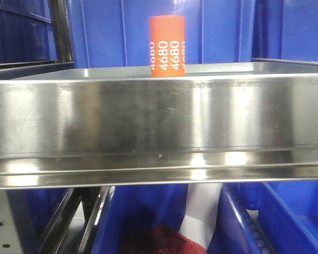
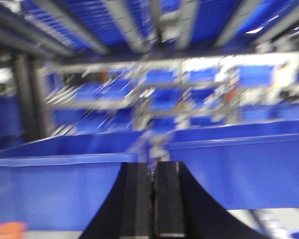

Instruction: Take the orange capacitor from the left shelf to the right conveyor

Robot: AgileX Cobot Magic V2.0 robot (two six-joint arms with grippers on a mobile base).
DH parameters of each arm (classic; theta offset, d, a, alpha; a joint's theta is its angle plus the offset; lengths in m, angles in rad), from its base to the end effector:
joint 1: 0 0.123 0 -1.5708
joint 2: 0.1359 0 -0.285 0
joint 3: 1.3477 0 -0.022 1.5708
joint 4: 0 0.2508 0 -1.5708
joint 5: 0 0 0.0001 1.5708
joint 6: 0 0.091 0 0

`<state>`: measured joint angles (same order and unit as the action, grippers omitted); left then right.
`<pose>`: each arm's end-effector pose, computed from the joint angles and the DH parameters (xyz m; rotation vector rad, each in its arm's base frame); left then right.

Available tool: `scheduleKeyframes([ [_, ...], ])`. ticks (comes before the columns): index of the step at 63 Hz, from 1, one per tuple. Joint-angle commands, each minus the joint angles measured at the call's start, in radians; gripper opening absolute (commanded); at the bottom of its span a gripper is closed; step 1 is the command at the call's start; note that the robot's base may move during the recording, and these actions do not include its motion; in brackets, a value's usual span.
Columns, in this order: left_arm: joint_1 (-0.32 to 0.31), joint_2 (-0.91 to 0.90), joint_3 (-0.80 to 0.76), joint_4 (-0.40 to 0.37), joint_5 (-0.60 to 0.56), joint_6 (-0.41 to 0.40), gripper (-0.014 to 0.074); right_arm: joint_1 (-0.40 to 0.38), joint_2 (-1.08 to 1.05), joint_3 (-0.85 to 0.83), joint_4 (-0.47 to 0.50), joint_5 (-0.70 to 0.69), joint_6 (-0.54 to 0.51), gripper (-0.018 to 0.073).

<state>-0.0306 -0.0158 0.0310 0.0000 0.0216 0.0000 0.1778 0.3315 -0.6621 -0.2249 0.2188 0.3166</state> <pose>0.0565 -0.0017 0.2016 0.0233 1.5203 -0.0245 0.0548 0.0054 0.3916 -0.0147 1.3694 0.1974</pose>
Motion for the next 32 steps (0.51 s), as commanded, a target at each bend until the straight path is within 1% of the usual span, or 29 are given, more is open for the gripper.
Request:
scheduleKeyframes([
  [1, 0.002, -0.009, -0.006, -0.006, -0.082, 0.0, -0.0105, 0.119, 0.183, -0.179, -0.015, 0.042, -0.03, 0.0057],
  [9, 0.002, -0.009, -0.006, -0.006, -0.082, 0.0, -0.0105, 0.321, 0.421, -0.369, -0.015, 0.222, -0.141, 0.0057],
  [11, 0.002, -0.009, -0.006, -0.006, -0.082, 0.0, -0.0105, 0.364, 0.478, -0.409, -0.016, 0.263, -0.156, 0.0057],
  [14, 0.002, -0.009, -0.006, -0.006, -0.082, 0.0, -0.0105, 0.41, 0.552, -0.458, -0.023, 0.306, -0.161, 0.0057],
  [19, 0.002, -0.009, -0.006, -0.006, -0.082, 0.0, -0.0105, 0.445, 0.655, -0.514, -0.025, 0.34, -0.16, 0.0057],
  [23, 0.002, -0.009, -0.006, -0.006, -0.082, 0.0, -0.0105, 0.445, 0.737, -0.542, -0.013, 0.336, -0.149, 0.0063],
  [26, 0.002, -0.009, -0.006, -0.006, -0.082, 0.0, -0.0105, 0.444, 0.787, -0.555, 0.0, 0.33, -0.137, 0.009],
  [27, 0.002, -0.009, -0.006, -0.006, -0.082, 0.0, -0.0105, 0.444, 0.799, -0.557, 0.002, 0.327, -0.134, 0.0106],
  [30, 0.002, -0.009, -0.006, -0.006, -0.082, 0.0, -0.0105, 0.444, 0.841, -0.561, 0.012, 0.311, -0.125, 0.019],
  [31, 0.002, -0.009, -0.006, -0.006, -0.082, 0.0, -0.0105, 0.444, 0.849, -0.561, 0.017, 0.306, -0.121, 0.0223],
  [32, 0.002, -0.009, -0.006, -0.006, -0.082, 0.0, -0.0105, 0.444, 0.857, -0.561, 0.024, 0.301, -0.117, 0.028],
])
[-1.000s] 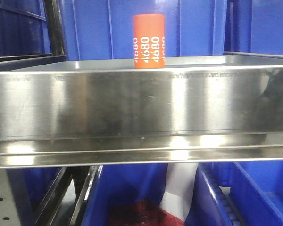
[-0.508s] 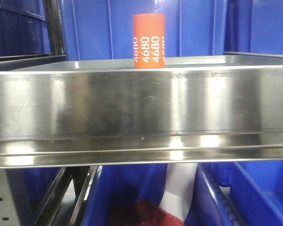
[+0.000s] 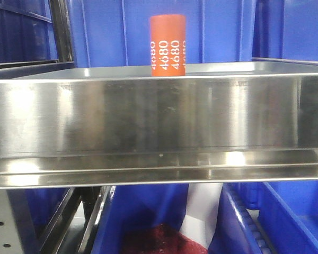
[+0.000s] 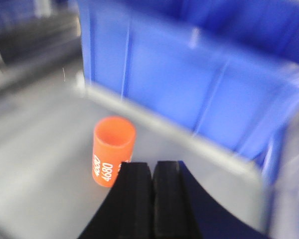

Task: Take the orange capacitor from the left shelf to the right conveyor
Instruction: 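Close the right gripper on the orange cylinder and lift it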

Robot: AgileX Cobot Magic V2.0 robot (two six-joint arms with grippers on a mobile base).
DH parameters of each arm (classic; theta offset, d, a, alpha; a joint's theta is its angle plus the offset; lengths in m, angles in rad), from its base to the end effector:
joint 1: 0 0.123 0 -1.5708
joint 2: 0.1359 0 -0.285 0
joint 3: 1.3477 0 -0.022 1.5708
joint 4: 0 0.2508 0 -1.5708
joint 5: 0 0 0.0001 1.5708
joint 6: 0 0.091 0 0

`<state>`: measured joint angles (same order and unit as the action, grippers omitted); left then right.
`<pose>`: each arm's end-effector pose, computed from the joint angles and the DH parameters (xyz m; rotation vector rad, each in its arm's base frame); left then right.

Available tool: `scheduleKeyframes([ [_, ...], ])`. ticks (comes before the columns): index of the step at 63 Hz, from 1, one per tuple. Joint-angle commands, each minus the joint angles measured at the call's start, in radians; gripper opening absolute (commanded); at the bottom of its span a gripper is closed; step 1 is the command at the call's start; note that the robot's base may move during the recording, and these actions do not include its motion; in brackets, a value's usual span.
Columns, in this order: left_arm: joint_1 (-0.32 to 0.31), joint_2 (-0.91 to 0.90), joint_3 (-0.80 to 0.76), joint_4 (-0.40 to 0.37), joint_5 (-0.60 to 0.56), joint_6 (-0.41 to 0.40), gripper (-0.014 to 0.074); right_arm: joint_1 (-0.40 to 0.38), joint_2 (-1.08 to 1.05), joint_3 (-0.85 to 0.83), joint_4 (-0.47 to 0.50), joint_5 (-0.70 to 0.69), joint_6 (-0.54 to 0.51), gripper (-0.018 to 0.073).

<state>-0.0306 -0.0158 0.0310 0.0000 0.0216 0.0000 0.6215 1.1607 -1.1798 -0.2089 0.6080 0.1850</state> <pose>0.0565 -0.0017 0.2016 0.0233 1.5203 -0.0245 0.2091 0.1365 0.4031 -0.5496 1.9951 0.2695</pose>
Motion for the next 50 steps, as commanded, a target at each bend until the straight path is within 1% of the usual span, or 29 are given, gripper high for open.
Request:
scheduleKeyframes([
  [1, 0.002, -0.009, -0.006, -0.006, -0.082, 0.0, -0.0105, 0.0, 0.038, -0.043, 0.022, -0.095, 0.021, 0.0323],
  [2, 0.002, -0.009, -0.006, -0.006, -0.082, 0.0, -0.0105, 0.0, 0.045, -0.043, 0.031, -0.1, 0.021, 0.0391],
  [4, 0.002, -0.009, -0.006, -0.006, -0.082, 0.0, -0.0105, 0.0, 0.057, -0.043, 0.049, -0.109, 0.022, 0.0485],
  [5, 0.002, -0.009, -0.006, -0.006, -0.082, 0.0, -0.0105, 0.0, 0.066, -0.043, 0.057, -0.115, 0.022, 0.0555],
  [7, 0.002, -0.009, -0.006, -0.006, -0.082, 0.0, -0.0105, 0.0, 0.077, -0.043, 0.068, -0.121, 0.022, 0.0641],
  [8, 0.002, -0.009, -0.006, -0.006, -0.082, 0.0, -0.0105, 0.0, 0.083, -0.043, 0.072, -0.123, 0.021, 0.0654],
  [12, 0.002, -0.009, -0.006, -0.006, -0.082, 0.0, -0.0105, 0.0, 0.11, -0.043, 0.078, -0.127, 0.021, 0.0624],
  [29, 0.002, -0.009, -0.006, -0.006, -0.082, 0.0, -0.0105, 0.002, 0.184, -0.043, 0.083, -0.139, 0.021, 0.0626],
  [50, 0.002, -0.009, -0.006, -0.006, -0.082, 0.0, -0.0105, 0.002, 0.287, -0.043, 0.097, -0.222, 0.021, 0.0626],
])
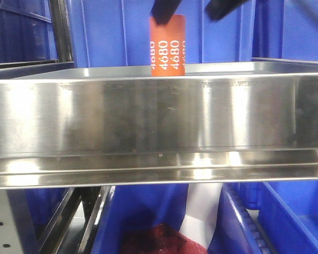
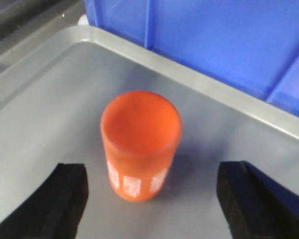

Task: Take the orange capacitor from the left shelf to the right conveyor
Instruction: 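Close the right gripper on the orange cylinder and lift it, then withdraw the held cylinder from the shelf with the right gripper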

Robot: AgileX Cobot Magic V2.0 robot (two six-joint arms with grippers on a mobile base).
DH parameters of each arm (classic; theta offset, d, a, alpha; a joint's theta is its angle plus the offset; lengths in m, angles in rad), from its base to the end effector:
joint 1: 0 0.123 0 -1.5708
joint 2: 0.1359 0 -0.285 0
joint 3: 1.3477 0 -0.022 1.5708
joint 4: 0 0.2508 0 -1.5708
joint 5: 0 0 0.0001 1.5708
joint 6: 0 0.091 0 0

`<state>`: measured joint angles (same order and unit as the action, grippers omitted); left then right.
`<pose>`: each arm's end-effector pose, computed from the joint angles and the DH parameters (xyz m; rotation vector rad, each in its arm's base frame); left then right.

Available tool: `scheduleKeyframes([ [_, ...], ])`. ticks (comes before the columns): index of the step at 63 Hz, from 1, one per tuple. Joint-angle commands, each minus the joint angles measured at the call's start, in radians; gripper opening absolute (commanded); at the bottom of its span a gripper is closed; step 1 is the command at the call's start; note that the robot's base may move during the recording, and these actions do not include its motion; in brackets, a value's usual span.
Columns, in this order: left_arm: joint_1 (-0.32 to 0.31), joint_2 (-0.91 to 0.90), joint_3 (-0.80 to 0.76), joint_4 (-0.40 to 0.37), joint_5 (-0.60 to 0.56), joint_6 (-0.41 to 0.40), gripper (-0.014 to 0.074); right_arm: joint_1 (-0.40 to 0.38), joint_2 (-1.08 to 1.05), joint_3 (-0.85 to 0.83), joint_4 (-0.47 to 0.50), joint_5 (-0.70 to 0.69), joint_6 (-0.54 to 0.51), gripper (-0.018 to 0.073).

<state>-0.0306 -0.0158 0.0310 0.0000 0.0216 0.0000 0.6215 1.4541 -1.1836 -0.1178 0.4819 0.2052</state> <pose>0.0565 -0.0017 0.2016 0.0233 1.5203 -0.0245 0.2693 0.1867 0.3279 -0.5510 2.1844 0.3312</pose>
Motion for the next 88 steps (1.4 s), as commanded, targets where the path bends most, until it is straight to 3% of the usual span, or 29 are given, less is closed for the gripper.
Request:
scheduleKeyframes([
  [1, 0.002, -0.009, -0.006, -0.006, -0.082, 0.0, -0.0105, 0.002, -0.001, -0.039, 0.007, -0.1, 0.001, 0.0626],
  [25, 0.002, -0.009, -0.006, -0.006, -0.082, 0.0, -0.0105, 0.0, 0.108, -0.039, 0.043, -0.199, 0.001, 0.0622],
  [30, 0.002, -0.009, -0.006, -0.006, -0.082, 0.0, -0.0105, 0.0, 0.118, -0.039, 0.043, -0.196, 0.001, 0.0582],
  [35, 0.002, -0.009, -0.006, -0.006, -0.082, 0.0, -0.0105, 0.0, 0.12, -0.039, 0.043, -0.19, 0.001, 0.0448],
  [42, 0.002, -0.009, -0.006, -0.006, -0.082, 0.0, -0.0105, 0.0, 0.12, -0.039, 0.044, -0.181, 0.003, 0.0113],
  [45, 0.002, -0.009, -0.006, -0.006, -0.082, 0.0, -0.0105, 0.0, 0.12, -0.039, 0.044, -0.178, 0.003, 0.0036],
  [49, 0.002, -0.009, -0.006, -0.006, -0.082, 0.0, -0.0105, 0.0, 0.117, -0.039, 0.044, -0.175, 0.003, 0.0071],
  [67, 0.002, -0.009, -0.006, -0.006, -0.082, 0.0, -0.0105, 0.001, 0.016, -0.023, 0.044, -0.159, 0.003, 0.005],
  [88, 0.002, -0.009, -0.006, -0.006, -0.082, 0.0, -0.0105, 0.001, -0.342, 0.173, 0.042, -0.16, 0.003, 0.0057],
])
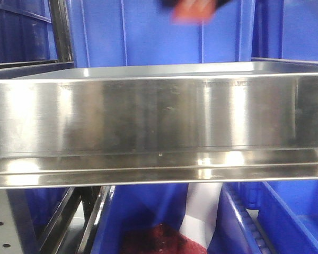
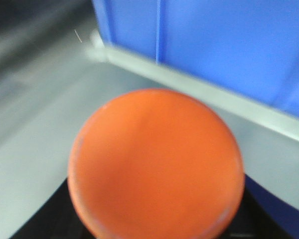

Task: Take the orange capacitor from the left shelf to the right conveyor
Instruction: 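Withdraw the held cylinder from the shelf with the right gripper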

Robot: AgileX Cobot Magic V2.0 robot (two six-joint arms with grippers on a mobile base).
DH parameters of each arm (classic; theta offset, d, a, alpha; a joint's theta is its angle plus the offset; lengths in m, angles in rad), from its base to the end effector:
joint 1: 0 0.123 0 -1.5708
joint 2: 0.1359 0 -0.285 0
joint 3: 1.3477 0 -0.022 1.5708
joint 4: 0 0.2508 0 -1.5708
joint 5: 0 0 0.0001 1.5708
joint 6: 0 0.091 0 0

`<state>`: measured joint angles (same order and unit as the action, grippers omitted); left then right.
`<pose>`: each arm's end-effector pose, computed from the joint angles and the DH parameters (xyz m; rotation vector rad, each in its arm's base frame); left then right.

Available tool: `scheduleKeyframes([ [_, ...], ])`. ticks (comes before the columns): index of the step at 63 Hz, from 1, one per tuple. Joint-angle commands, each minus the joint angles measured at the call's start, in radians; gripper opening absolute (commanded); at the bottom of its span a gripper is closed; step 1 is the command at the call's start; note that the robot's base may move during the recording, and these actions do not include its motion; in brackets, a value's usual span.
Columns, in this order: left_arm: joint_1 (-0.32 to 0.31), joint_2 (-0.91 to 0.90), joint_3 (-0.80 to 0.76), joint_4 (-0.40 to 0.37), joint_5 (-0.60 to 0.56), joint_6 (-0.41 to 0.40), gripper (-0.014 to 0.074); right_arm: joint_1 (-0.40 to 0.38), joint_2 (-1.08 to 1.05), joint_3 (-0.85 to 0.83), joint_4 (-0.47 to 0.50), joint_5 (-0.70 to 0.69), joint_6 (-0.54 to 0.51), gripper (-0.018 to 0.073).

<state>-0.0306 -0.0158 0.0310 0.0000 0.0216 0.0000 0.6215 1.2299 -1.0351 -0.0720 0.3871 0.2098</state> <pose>0.0565 -0.0017 0.2016 0.0233 1.5203 -0.0245 0.2240 0.1574 0.3538 -0.4796 2.0385 0.4403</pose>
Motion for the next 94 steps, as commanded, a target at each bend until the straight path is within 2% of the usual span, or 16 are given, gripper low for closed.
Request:
scheduleKeyframes([
  [1, 0.002, -0.009, -0.006, -0.006, -0.082, 0.0, -0.0105, 0.001, -0.138, 0.036, -0.005, -0.065, -0.003, 0.0057],
  [24, 0.002, -0.009, -0.006, -0.006, -0.082, 0.0, -0.0105, 0.001, -0.691, 0.335, -0.069, -0.033, -0.004, 0.0057],
  [51, 0.002, -0.009, -0.006, -0.006, -0.082, 0.0, -0.0105, 0.001, -1.265, 0.593, -0.074, -0.028, -0.004, 0.0057],
  [64, 0.002, -0.009, -0.006, -0.006, -0.081, 0.0, -0.0105, 0.004, -1.236, 0.61, -0.058, 0.025, -0.004, 0.0057],
  [94, 0.002, -0.009, -0.006, -0.006, -0.081, 0.0, -0.0105, 0.004, -1.236, 0.61, -0.053, 0.025, -0.004, 0.0057],
])
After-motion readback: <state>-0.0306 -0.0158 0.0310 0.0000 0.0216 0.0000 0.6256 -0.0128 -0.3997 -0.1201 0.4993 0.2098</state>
